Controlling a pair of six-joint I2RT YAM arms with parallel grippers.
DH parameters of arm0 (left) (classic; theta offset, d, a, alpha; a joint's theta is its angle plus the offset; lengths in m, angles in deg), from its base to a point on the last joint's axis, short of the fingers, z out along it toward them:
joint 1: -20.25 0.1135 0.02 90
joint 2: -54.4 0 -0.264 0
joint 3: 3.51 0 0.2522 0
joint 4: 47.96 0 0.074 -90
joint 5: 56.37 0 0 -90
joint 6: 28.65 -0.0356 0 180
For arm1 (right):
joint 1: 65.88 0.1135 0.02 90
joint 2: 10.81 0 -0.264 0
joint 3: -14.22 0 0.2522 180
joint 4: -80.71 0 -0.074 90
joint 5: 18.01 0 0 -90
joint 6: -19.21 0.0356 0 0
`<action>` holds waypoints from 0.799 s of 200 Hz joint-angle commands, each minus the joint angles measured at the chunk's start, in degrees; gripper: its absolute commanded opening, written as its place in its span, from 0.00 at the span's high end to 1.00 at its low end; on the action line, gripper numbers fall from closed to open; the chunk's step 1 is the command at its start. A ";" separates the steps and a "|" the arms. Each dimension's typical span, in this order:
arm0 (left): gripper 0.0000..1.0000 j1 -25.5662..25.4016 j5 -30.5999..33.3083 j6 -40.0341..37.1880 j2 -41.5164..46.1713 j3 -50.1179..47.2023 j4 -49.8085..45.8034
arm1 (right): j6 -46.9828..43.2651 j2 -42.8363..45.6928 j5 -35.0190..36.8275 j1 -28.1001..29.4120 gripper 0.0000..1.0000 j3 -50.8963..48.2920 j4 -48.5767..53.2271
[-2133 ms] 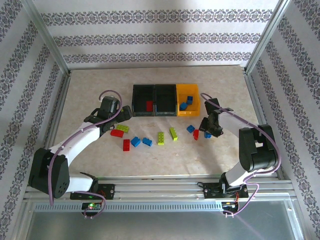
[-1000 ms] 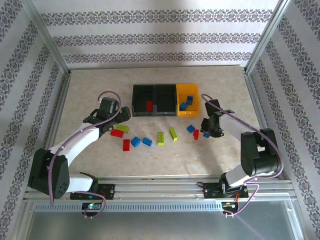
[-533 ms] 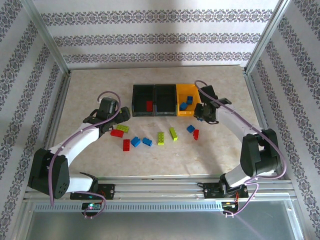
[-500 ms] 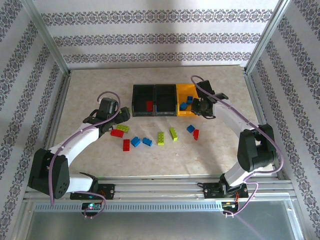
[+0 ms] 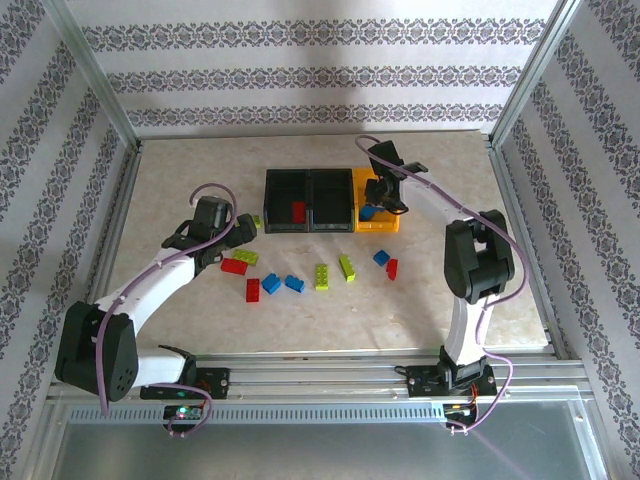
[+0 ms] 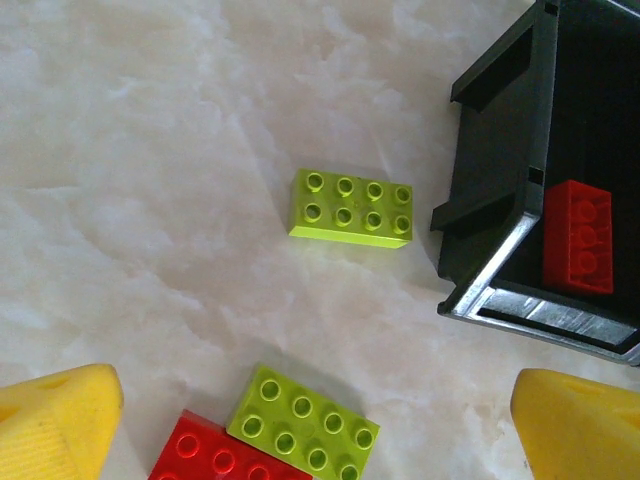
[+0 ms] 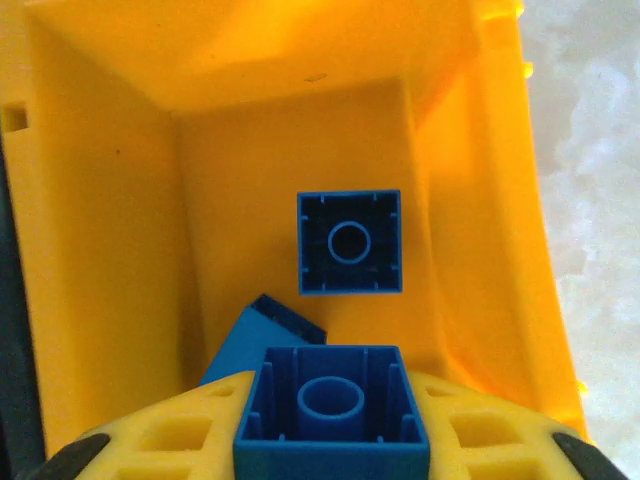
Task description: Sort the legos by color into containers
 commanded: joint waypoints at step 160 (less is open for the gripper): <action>0.00 1.64 -0.82 -2.71 -1.73 1.39 -2.34 | -0.26 2.58 1.24 0.19 0.47 -1.22 2.13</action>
